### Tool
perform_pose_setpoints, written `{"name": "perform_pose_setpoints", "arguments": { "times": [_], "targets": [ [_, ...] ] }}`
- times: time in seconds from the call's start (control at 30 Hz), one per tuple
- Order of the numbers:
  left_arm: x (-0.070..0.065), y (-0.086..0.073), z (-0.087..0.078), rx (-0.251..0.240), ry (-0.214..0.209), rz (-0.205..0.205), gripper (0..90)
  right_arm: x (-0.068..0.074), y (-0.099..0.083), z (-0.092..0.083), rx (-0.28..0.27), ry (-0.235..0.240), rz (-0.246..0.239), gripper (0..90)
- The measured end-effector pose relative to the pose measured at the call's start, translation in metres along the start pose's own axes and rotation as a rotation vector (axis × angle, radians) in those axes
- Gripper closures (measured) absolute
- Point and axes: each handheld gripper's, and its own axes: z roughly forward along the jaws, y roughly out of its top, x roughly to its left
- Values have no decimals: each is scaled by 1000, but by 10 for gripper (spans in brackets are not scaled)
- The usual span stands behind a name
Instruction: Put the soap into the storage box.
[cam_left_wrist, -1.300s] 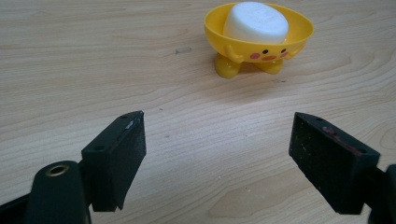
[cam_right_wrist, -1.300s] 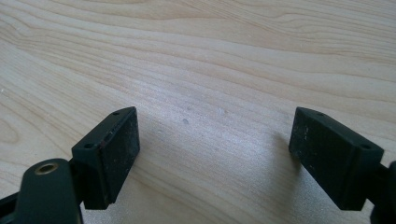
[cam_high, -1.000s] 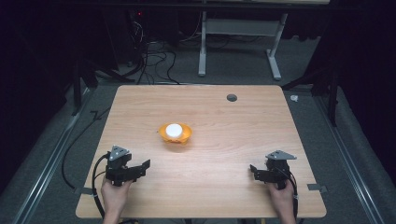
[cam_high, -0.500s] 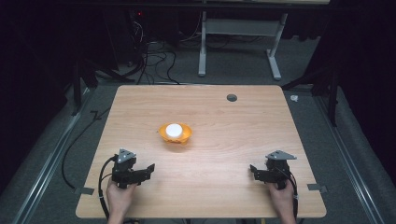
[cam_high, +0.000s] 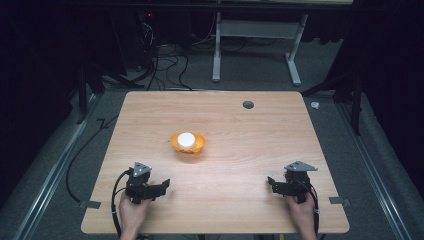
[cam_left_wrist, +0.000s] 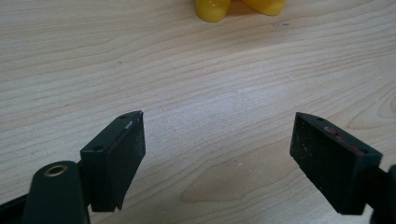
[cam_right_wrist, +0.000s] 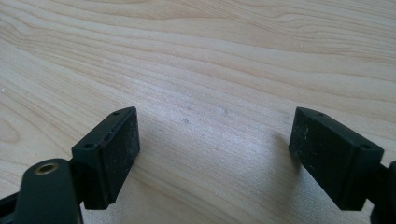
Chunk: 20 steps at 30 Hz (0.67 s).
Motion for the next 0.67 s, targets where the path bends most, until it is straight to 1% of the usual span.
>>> {"name": "perform_pose_setpoints", "arguments": {
  "times": [0.07,0.27,0.4,0.43,0.53,0.67],
  "targets": [
    [-1,-1,2,-4,9,-1,187,0,0,0,0,0,-1,172],
    [-4,-5,11,4,30,23,184,0,0,0,0,0,0,172],
    [-9,-7,18,33,66,63,169,0,0,0,0,0,-1,172],
    [-10,-8,20,29,72,75,163,0,0,0,0,0,-1,172],
    [-11,-13,21,-14,71,70,152,0,0,0,0,0,-1,172],
    [-10,-14,20,-18,74,69,156,0,0,0,0,0,0,172]
  ]
}}
